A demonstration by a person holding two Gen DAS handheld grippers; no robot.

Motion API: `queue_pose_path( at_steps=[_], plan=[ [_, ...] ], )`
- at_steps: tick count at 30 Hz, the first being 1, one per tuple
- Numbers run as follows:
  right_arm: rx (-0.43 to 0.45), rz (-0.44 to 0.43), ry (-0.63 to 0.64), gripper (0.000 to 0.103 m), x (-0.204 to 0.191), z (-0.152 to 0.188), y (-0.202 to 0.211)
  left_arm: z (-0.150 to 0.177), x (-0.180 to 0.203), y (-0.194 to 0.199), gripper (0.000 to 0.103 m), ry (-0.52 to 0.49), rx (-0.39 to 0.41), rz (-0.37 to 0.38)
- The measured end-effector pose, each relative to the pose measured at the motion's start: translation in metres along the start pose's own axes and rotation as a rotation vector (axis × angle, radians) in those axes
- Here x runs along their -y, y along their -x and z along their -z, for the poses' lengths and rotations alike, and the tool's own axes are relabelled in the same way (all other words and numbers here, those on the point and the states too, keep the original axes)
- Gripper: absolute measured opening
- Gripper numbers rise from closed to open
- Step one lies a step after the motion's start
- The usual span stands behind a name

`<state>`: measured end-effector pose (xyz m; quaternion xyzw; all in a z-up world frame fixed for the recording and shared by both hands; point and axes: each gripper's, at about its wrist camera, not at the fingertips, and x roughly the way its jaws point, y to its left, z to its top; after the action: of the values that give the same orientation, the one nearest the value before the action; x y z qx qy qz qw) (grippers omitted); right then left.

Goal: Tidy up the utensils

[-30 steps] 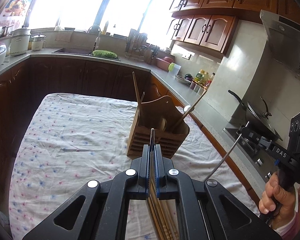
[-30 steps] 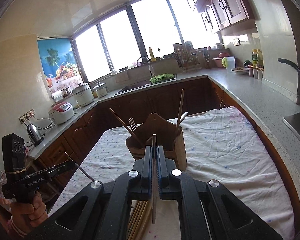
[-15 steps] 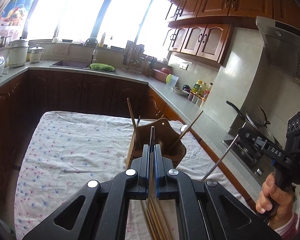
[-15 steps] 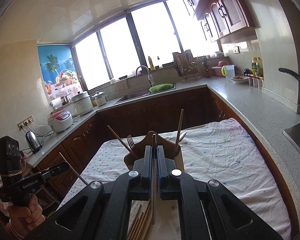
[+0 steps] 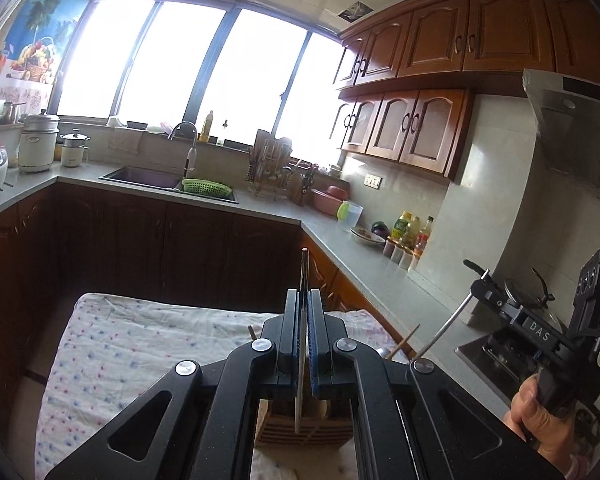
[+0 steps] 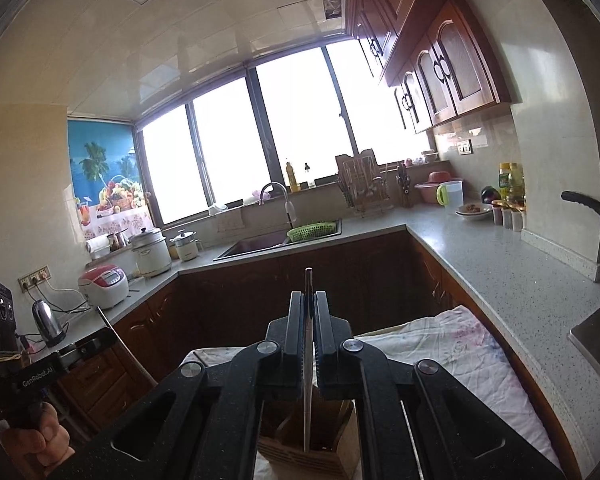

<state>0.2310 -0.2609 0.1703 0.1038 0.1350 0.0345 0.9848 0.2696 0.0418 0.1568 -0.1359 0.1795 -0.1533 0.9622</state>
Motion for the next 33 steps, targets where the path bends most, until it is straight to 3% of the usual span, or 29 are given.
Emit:
queue_pose_path(
  at_steps=[11,15,20,27,33],
  plan=[
    [-0.042,0.048,-0.001,0.004,0.010,0.045,-0.045,0.042,-0.014,-0.080,0.000,0.076,-0.054,-0.060],
    [-0.074,0.044,-0.018,0.004,0.017,0.055,-0.049,0.046,-0.017,-0.082,0.000,0.082,-0.066,-0.066],
    [-0.045,0.035,-0.039,0.004,0.021,0.048,-0.030,0.053,-0.020,-0.072,0.000,0.068,-0.114,-0.049],
    [0.037,0.022,-0.085,0.004,0.024,0.029,0.002,0.082,-0.029,-0.072,0.000,0.054,-0.293,-0.015],
    [0.071,-0.005,-0.107,0.004,0.027,0.020,0.030,0.119,-0.037,-0.091,0.001,0.033,-0.505,-0.004]
  ],
)
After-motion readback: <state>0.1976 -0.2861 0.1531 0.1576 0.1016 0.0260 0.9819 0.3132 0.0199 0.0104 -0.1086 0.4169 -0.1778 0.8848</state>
